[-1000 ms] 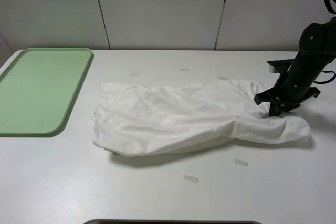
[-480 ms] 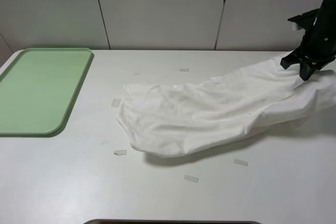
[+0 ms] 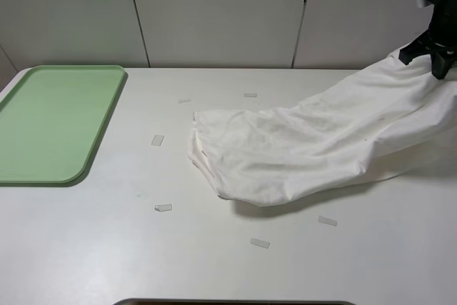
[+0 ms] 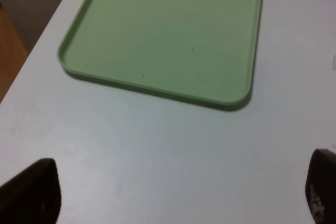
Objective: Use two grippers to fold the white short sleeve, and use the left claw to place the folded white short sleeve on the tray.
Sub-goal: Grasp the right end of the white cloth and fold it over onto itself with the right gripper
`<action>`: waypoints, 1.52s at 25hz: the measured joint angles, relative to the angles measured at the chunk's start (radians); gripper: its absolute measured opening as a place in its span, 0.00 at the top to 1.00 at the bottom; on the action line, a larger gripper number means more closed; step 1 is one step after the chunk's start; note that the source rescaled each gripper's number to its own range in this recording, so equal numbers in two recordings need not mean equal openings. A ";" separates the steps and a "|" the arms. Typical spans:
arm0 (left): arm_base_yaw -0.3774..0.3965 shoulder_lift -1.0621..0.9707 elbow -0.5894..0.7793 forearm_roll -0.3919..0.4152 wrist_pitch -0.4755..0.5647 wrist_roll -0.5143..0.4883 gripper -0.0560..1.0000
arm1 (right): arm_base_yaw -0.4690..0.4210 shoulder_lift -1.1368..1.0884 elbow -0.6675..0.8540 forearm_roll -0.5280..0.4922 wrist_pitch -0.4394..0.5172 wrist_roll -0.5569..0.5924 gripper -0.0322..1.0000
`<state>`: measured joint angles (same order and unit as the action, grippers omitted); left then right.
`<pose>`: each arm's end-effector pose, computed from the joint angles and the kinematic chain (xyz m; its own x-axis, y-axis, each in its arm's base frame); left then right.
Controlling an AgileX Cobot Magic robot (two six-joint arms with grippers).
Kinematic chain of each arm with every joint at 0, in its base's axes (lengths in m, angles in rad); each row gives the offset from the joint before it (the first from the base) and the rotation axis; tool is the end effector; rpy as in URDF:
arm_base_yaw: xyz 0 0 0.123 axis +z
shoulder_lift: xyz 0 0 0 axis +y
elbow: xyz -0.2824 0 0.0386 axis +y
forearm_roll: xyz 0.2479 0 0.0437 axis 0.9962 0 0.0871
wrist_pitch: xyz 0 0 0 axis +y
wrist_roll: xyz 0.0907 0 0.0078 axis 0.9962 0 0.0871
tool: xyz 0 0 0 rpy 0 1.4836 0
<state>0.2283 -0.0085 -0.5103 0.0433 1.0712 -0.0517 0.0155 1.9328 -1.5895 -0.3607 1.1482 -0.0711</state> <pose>-0.0084 0.0016 0.2792 -0.4284 -0.1313 -0.8940 -0.2726 0.9621 -0.0106 0.4010 -0.0231 0.2465 -0.9673 -0.2259 -0.1156 -0.1730 0.9204 -0.3505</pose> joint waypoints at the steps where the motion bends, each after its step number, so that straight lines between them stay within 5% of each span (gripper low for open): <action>1: 0.000 0.000 0.000 0.000 0.000 0.000 0.07 | 0.020 0.000 -0.001 -0.001 0.006 0.010 0.88; 12: 0.000 0.000 0.000 0.000 0.000 0.000 0.07 | 0.255 0.022 0.044 -0.005 0.029 0.158 0.88; 23: 0.000 0.000 0.000 0.000 0.000 0.000 0.07 | 0.466 0.044 0.180 0.003 -0.095 0.342 0.88; 26: 0.000 0.000 0.000 0.000 0.000 0.000 0.07 | 0.510 0.044 0.180 0.003 -0.122 0.383 0.75; 27: 0.000 0.000 0.000 0.000 0.000 0.000 0.07 | 0.524 0.044 0.180 0.003 -0.124 0.389 0.63; 28: 0.000 0.000 0.000 0.000 0.000 0.000 0.07 | 0.547 0.044 0.180 0.003 -0.124 0.392 0.31; 30: 0.000 0.000 0.000 0.000 0.000 0.000 0.07 | 0.562 0.044 0.180 0.004 -0.115 0.385 0.12; 38: 0.000 0.000 0.000 0.000 0.000 0.000 0.07 | 0.565 0.041 0.032 0.003 -0.020 0.333 0.00</action>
<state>0.2283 -0.0085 -0.5103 0.0433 1.0712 -0.0517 0.5802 1.9734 -1.5574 -0.3580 1.1281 0.2620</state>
